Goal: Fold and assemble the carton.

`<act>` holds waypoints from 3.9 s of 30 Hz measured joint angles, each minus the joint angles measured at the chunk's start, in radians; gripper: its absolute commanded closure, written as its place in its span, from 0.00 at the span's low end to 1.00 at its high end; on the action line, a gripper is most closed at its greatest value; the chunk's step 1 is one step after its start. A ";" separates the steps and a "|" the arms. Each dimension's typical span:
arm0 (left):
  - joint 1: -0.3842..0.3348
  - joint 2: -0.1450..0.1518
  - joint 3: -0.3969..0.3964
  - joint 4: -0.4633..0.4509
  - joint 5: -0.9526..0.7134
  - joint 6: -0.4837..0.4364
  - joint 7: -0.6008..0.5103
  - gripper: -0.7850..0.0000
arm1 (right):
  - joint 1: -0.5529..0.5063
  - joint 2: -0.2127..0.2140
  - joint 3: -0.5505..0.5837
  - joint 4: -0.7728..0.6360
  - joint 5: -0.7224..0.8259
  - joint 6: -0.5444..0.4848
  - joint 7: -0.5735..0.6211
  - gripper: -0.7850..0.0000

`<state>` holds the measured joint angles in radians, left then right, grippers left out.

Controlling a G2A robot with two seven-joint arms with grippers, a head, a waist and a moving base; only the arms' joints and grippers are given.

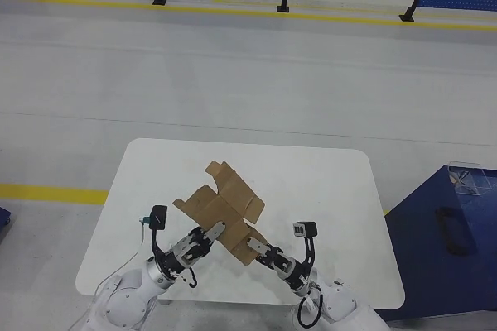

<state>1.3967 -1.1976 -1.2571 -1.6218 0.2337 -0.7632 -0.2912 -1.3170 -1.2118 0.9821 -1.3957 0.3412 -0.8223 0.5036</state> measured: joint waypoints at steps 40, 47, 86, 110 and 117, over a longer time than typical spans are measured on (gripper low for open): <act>-0.096 0.060 -0.110 0.056 -0.605 0.039 -0.715 0.00 | -0.273 0.098 0.213 -0.481 -0.665 0.259 0.226 1.00; -0.146 0.065 -0.043 0.068 -0.489 0.217 -0.780 0.00 | -0.286 0.109 0.209 -0.506 -0.687 0.244 0.261 1.00; -0.010 0.128 -0.200 -0.367 0.196 0.470 -0.704 0.00 | -0.295 0.147 0.360 -0.548 -0.522 0.306 0.250 1.00; -0.057 0.124 -0.006 -0.372 0.442 0.664 -0.760 0.00 | -0.289 0.167 0.364 -0.588 -0.476 0.338 0.308 1.00; -0.128 0.112 0.069 -0.296 0.419 0.674 -0.751 0.27 | -0.273 0.170 0.355 -0.599 -0.459 0.344 0.311 1.00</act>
<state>1.2684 -1.0852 -1.1878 -1.9179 0.6525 -0.0887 -1.0422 -1.5904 -1.0421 1.3373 -1.9947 -0.1180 -0.4783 0.8146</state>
